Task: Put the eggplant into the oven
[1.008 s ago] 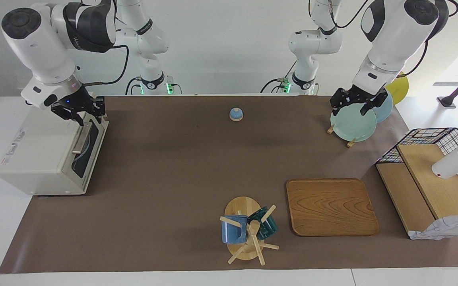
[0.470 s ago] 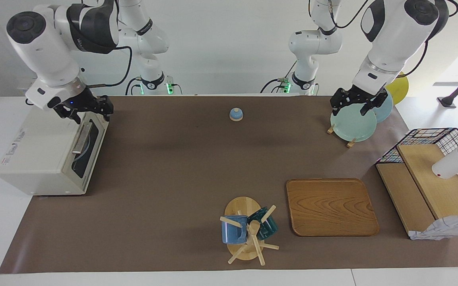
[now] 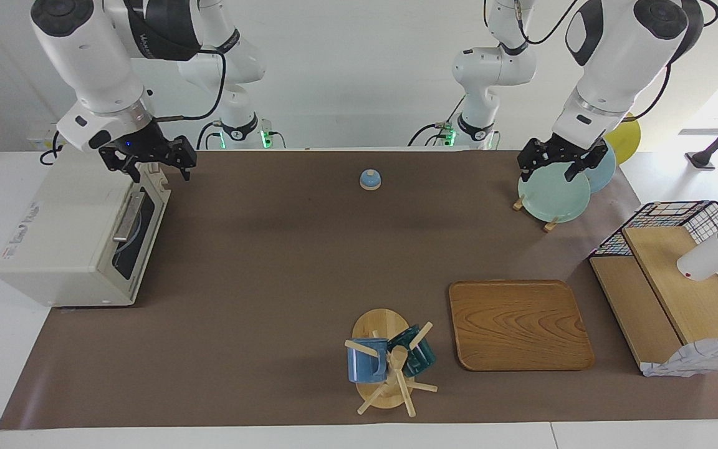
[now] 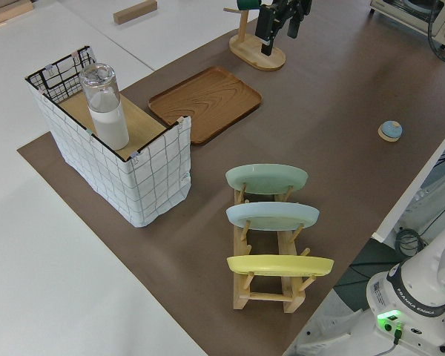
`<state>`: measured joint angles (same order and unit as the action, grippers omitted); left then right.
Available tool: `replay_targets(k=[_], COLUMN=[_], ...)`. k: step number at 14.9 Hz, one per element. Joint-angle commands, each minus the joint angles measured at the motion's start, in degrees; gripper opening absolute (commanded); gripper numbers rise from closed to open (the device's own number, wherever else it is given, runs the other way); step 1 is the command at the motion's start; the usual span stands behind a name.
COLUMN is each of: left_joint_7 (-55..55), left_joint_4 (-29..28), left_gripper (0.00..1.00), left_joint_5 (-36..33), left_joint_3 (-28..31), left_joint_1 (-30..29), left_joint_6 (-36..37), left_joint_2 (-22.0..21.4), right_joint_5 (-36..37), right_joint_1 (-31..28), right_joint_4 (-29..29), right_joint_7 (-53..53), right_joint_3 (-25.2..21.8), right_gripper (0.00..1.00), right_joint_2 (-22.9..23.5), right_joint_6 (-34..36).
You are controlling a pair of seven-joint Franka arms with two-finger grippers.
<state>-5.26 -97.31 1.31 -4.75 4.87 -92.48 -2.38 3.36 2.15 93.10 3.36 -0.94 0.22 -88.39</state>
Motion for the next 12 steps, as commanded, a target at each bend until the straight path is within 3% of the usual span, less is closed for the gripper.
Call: replay_targets(k=[1,12], left_joint_7=[0.2,0.2], left_joint_4=[-1.0,-1.0], left_gripper=[1.00,1.00], left_joint_5=[-1.1,-1.1], left_joint_3=[0.0,0.0], left_joint_1=[-0.1,-0.1], left_joint_6=[-0.1,-0.1], left_joint_2=[-1.1,-1.1], right_joint_5=[-1.3,-1.9], right_joint_1=[-0.2,-0.8], right_joint_4=[1.6,-0.2], right_joint_7=[-0.4,-0.5], right_joint_3=[-0.4,-2.8], right_gripper=[1.00,1.00], right_joint_2=[-1.0,0.7], right_joint_6=[-1.8,-1.3])
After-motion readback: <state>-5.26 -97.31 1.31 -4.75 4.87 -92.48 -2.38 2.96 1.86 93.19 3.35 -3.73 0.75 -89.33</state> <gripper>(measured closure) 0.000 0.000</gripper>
